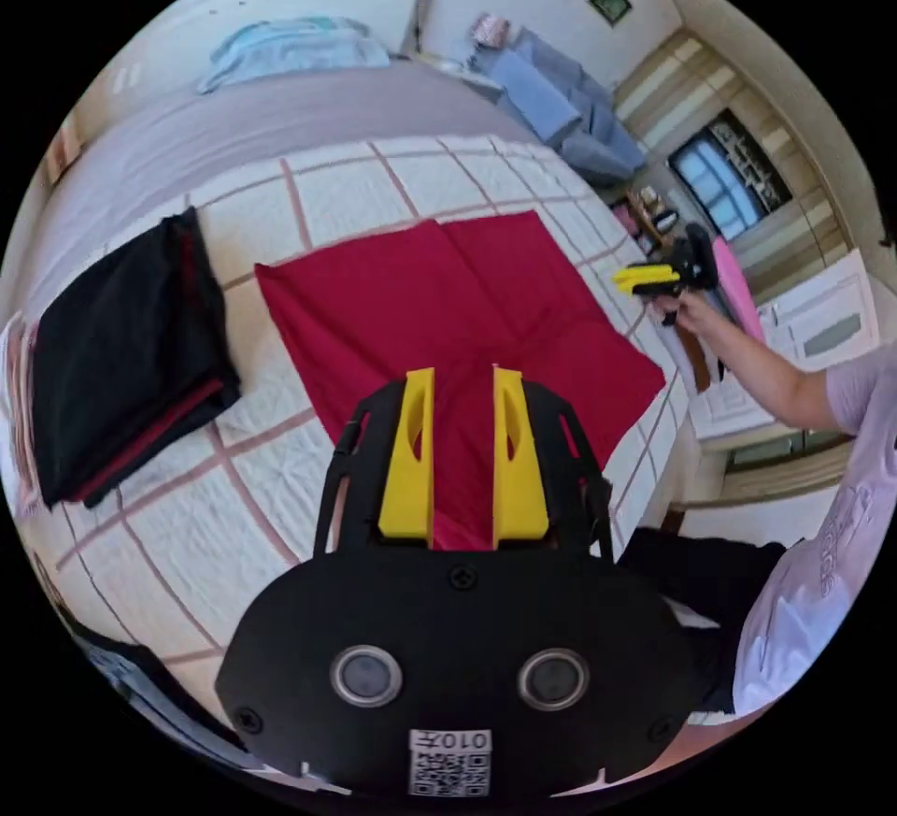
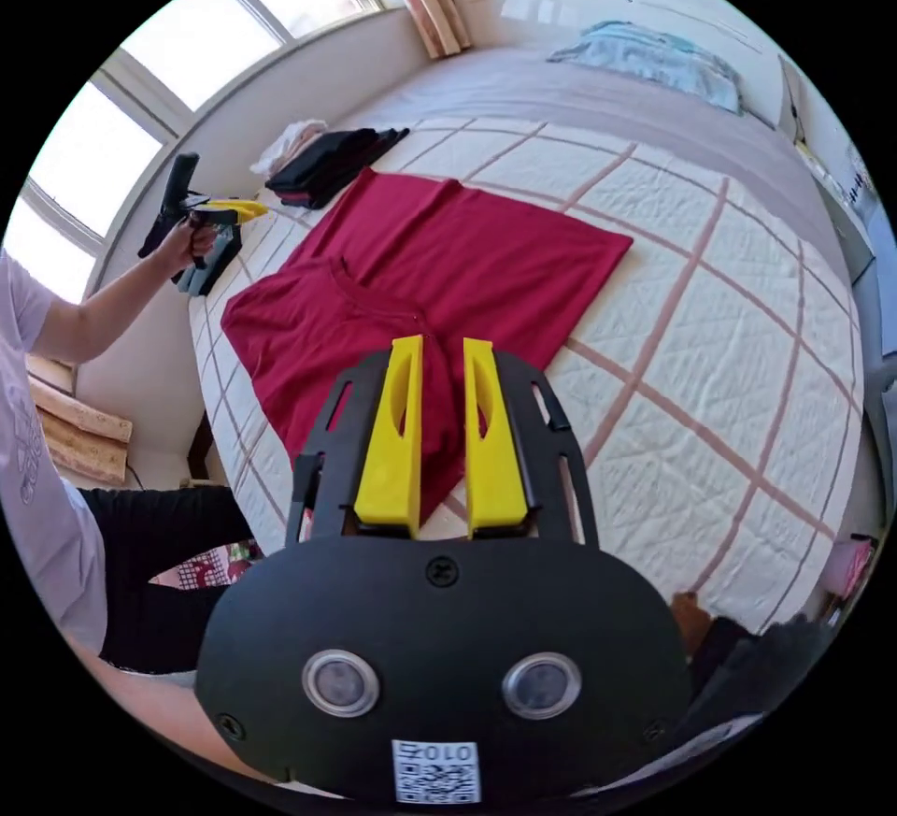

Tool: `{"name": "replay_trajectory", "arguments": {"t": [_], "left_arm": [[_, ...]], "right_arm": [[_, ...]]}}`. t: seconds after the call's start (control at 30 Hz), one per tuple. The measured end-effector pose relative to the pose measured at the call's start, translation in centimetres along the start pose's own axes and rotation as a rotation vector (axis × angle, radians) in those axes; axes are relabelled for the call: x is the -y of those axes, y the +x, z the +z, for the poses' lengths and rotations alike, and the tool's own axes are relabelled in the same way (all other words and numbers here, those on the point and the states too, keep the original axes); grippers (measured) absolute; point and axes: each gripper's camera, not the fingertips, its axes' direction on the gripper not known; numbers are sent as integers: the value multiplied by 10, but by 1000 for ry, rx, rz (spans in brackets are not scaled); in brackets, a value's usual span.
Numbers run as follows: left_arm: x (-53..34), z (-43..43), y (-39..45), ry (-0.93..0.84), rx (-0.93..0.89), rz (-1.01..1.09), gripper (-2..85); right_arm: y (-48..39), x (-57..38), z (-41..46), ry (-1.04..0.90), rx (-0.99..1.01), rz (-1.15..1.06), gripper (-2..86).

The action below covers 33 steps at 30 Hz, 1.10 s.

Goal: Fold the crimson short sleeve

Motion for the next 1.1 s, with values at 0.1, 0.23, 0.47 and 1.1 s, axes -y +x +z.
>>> {"name": "replay_trajectory", "arguments": {"t": [0.1,0.23,0.47,1.1], "left_arm": [[-78,-34,3,-26,72,-65,89],[-149,-31,8,-180,114,-97,98],[-164,11,21,-280,191,143,95],[-120,32,-46,-563,-139,252,13]], "right_arm": [[-32,-53,-8,-50,19,-49,88],[-63,-110,14,-177,-7,-74,110],[-82,-120,65,-253,-82,-158,119],[-44,-84,104,-386,89,-218,42]]}}
